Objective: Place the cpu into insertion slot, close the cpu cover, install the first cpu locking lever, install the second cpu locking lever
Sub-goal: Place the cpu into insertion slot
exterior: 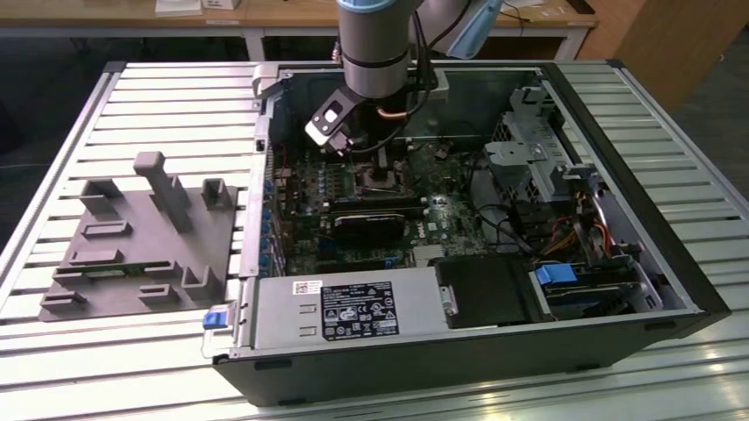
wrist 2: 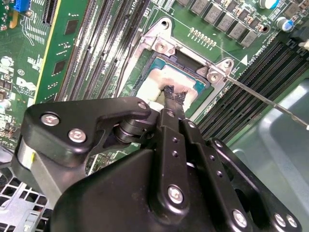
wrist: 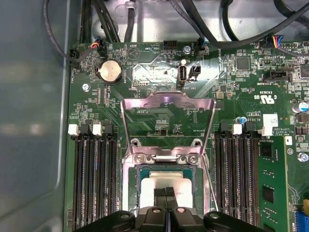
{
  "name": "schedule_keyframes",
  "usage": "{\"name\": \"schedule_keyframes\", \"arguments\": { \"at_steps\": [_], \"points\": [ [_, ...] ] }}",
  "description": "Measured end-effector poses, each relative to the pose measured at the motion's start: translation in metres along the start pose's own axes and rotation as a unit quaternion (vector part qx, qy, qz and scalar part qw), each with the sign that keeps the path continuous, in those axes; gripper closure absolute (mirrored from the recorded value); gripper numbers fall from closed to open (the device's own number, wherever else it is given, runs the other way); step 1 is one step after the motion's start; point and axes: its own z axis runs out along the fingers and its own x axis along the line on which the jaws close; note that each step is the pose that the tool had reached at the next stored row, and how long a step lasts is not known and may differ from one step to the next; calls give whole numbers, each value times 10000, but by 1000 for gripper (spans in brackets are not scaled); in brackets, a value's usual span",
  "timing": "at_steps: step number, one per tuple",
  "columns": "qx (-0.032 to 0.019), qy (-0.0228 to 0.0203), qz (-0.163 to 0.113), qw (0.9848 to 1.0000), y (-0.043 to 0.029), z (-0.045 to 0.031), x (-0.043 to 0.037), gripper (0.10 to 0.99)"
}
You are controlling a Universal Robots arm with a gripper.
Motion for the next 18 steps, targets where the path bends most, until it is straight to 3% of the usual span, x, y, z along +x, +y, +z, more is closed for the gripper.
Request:
{"name": "schedule_keyframes", "arguments": {
  "at_steps": [18],
  "points": [
    [-4,6,1,10000,0,14,1,980]
  ]
}}
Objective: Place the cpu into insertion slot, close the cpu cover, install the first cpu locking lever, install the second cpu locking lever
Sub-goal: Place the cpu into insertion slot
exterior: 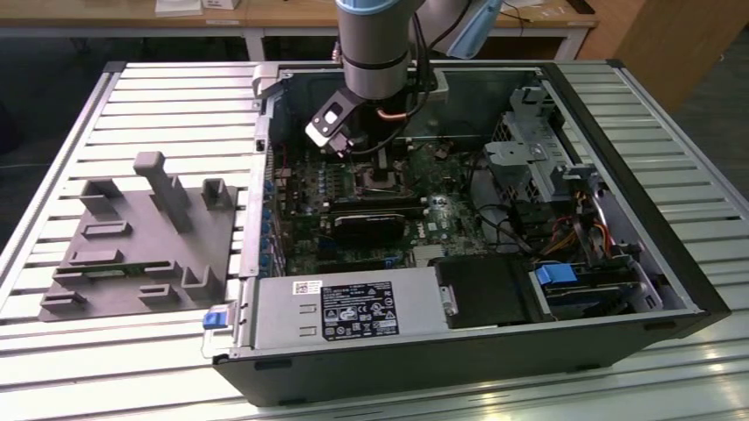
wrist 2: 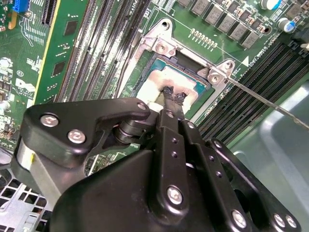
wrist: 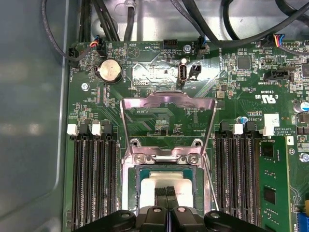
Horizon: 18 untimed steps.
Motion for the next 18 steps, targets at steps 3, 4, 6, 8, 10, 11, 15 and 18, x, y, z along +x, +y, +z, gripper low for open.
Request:
{"name": "schedule_keyframes", "arguments": {
  "at_steps": [3,4,6,8,10,11,15,18],
  "points": [
    [4,-6,0,10000,4,-53,1,980],
    [4,-6,0,10000,6,-74,1,980],
    [4,-6,0,10000,11,-123,3,980],
    [4,-6,-1,10000,16,-175,6,980],
    [5,-6,-1,10000,22,-233,8,980],
    [4,-6,-1,10000,24,-259,9,980],
    [4,-6,-1,10000,35,-363,14,980],
    [5,-7,0,10000,42,-439,17,980]
  ]
}}
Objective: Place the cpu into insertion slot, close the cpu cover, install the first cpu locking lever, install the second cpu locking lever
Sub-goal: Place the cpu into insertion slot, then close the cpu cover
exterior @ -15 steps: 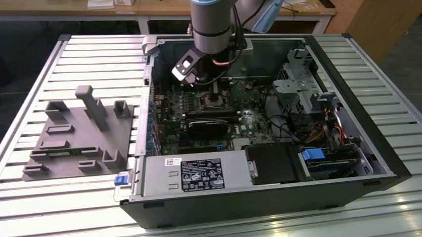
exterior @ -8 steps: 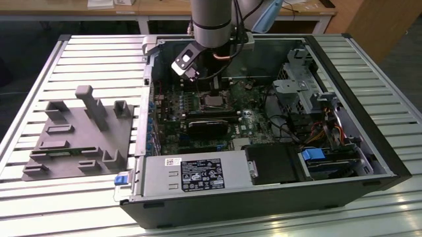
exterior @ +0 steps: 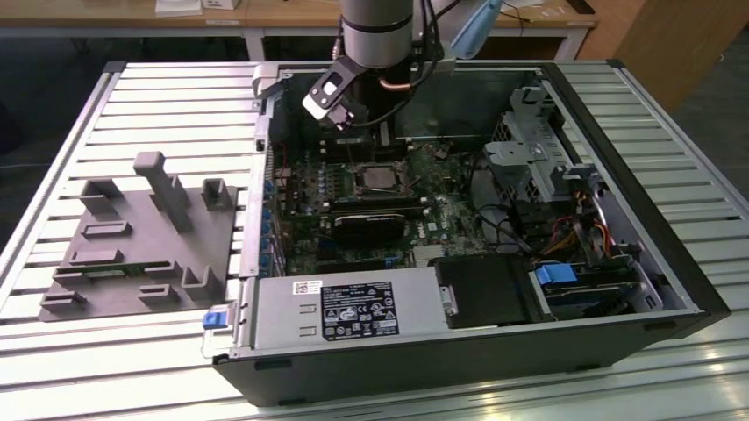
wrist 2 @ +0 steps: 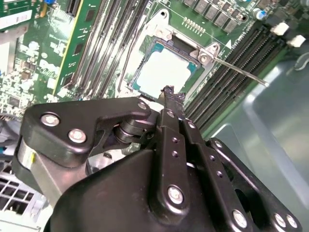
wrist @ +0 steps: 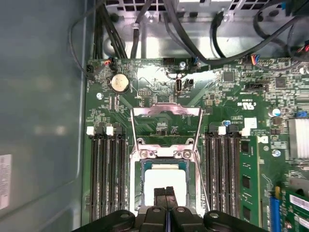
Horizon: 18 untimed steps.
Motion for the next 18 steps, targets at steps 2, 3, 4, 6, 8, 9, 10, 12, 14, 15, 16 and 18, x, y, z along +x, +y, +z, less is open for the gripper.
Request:
{"name": "schedule_keyframes", "arguments": {
  "at_steps": [2,3,4,6,8,9,10,12,14,15,16,18],
  "points": [
    [0,0,0,10000,4,-40,2,980],
    [0,0,0,10000,5,-50,2,980],
    [-1,1,0,10000,5,-52,2,980],
    [-2,2,0,10000,6,-52,3,980],
    [0,0,0,10000,5,-54,2,980],
    [-1,1,0,10000,6,-54,2,980],
    [-1,1,0,10000,5,-54,2,980],
    [0,1,0,10000,6,-59,3,980],
    [-1,1,0,10000,6,-60,3,980],
    [-1,1,0,10000,6,-60,3,980],
    [0,0,0,10000,6,-61,3,980],
    [-1,1,0,10000,6,-61,3,980]
  ]
}}
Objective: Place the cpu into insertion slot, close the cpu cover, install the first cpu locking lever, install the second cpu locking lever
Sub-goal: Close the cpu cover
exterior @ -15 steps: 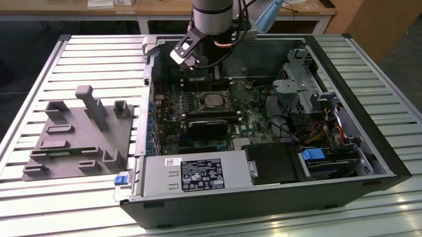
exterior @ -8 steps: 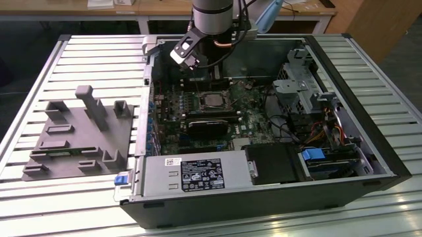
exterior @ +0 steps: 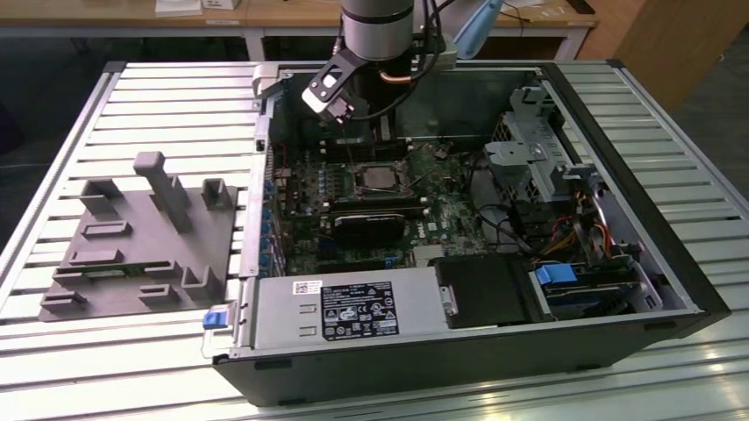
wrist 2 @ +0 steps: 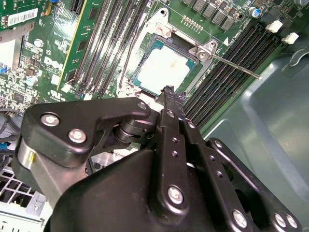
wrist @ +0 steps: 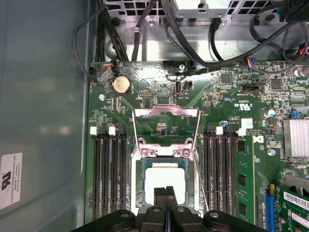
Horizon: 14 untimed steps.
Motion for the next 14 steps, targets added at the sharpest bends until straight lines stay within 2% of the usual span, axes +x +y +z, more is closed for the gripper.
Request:
{"name": "schedule_keyframes", "arguments": {
  "at_steps": [5,10,14],
  "points": [
    [1,-2,0,10000,2,-21,1,980],
    [1,-1,0,10000,10,-102,4,980],
    [0,0,0,10000,10,-105,4,980]
  ]
}}
